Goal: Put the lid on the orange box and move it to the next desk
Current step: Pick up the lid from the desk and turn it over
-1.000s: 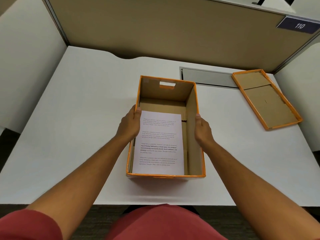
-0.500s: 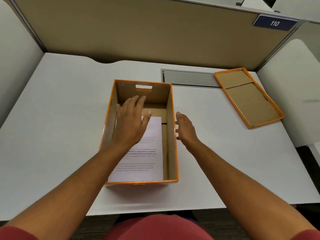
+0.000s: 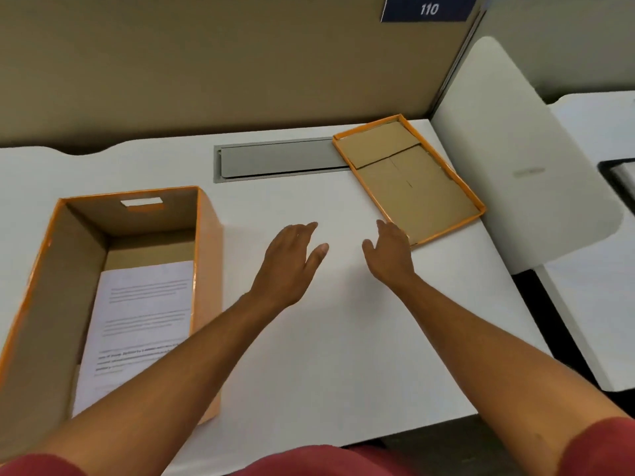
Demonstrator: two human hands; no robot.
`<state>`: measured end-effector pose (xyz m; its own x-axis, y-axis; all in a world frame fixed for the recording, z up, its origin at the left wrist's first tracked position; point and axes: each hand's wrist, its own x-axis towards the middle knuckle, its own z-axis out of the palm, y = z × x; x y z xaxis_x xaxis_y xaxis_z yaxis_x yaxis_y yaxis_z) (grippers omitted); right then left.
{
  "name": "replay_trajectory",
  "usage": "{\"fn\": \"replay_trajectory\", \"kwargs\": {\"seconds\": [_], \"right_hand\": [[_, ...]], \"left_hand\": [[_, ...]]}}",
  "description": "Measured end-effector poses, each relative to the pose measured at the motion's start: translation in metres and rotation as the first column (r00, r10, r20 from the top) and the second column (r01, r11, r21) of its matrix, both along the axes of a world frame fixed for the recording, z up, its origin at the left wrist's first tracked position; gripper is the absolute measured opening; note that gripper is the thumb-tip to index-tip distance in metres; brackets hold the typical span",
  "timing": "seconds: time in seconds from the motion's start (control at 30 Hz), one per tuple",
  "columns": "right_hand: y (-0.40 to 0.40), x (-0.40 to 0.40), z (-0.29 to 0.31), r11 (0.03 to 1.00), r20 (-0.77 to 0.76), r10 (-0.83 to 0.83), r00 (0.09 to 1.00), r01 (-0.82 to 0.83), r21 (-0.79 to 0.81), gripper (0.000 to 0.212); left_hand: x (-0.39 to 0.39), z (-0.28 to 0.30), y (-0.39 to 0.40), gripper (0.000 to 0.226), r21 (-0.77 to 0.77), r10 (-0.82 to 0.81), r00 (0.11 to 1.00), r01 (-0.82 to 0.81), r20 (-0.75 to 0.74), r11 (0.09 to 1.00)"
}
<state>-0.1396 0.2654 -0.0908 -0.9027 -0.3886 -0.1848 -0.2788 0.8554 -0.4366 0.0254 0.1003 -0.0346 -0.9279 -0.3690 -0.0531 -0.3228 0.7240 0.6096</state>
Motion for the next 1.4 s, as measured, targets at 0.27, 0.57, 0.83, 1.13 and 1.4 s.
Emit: {"fn": "replay_trajectory", "kwargs": {"seconds": [0.27,0.57,0.83,1.13,1.4], "right_hand": [[0.04,-0.036,-0.029,0.946,0.031,0.171,0.985,-0.173,0.273,0.071],[0.04,0.077,-0.015,0.883,0.078,0.362,0.929,-0.369,0.291,0.071],[0.057,-0.053,-0.008,0.982,-0.072,0.169,0.983,-0.162,0.1,0.064],[0.084,-0.087,-0.027,0.983,0.013,0.028,1.0,-0.03,0.179,0.069],[0.079,-0.038,-0.019,0.964,0.256,-0.223,0.941,0.252,-0.087,0.074]], "left_hand": [[-0.055,-0.04,0.04,0.066,0.05,-0.009,0.979,-0.001,0.202,0.999],[-0.103,-0.069,0.042,0.06,0.227,0.178,0.949,-0.24,0.262,0.944],[-0.145,-0.064,0.042,0.067,0.363,0.366,0.899,-0.433,0.241,0.825],[-0.13,-0.053,0.05,0.059,0.425,0.369,0.908,-0.418,0.197,0.803],[-0.074,-0.061,0.041,0.057,0.346,0.391,0.895,-0.444,0.212,0.827]]}}
